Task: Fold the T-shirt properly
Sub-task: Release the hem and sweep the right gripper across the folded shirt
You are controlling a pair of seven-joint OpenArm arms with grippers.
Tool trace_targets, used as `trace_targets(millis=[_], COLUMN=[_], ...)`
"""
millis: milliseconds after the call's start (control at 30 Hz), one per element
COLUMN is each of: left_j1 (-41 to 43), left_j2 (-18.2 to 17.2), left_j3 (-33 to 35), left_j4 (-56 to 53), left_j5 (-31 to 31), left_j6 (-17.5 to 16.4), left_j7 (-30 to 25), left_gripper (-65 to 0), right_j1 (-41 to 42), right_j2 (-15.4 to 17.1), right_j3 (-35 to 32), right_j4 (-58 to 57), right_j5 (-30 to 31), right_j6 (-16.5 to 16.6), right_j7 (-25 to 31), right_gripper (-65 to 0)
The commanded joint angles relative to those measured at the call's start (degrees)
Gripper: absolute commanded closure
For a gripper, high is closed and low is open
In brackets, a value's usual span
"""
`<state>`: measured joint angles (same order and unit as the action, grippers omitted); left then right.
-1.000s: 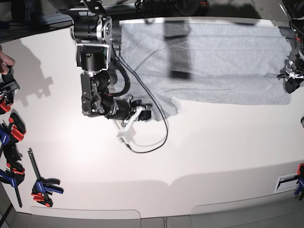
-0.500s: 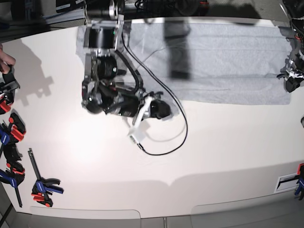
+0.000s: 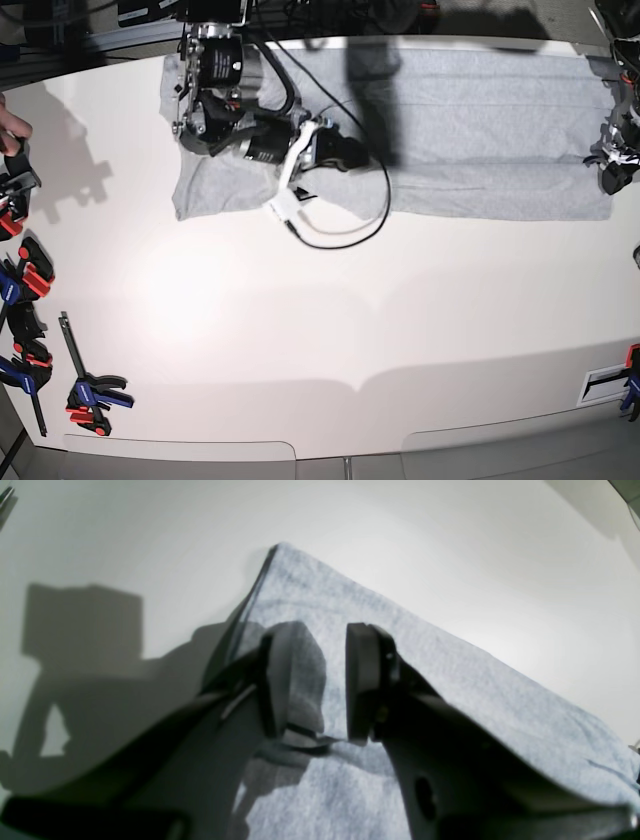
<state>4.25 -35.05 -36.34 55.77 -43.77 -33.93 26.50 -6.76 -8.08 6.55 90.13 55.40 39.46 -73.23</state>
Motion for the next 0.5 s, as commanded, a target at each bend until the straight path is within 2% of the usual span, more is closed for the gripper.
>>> trace_targets(millis=[0, 167, 300, 467], left_j1=[-0.4, -0.4, -0.4, -0.4], left_j2=[-1.6, -1.7, -1.7, -1.7], left_j3=[-0.4, -0.4, -0.4, -0.4], left_j4=[0.9, 0.9, 0.9, 0.9], left_j5=[-1.1, -1.1, -1.1, -1.1], left_j6=[-0.6, -0.6, -0.6, -0.6], left_j7=[-1.9, -2.1, -2.1, -2.1], left_gripper=[-17.2, -17.2, -17.2, -17.2], right_j1=[0.6, 0.0, -0.1, -0.6], right_j2=[-0.3, -0.3, -0.3, -0.3], right_j3=[-1.0, -5.4, -8.9, -9.9], right_j4=[1.2, 1.2, 1.2, 1.2], right_j5=[1.8, 1.8, 1.8, 1.8], right_j6=[0.5, 0.5, 0.5, 0.5], right_j7=[0.8, 0.4, -2.3, -2.7], right_gripper=[0.0, 0.0, 0.0, 0.0])
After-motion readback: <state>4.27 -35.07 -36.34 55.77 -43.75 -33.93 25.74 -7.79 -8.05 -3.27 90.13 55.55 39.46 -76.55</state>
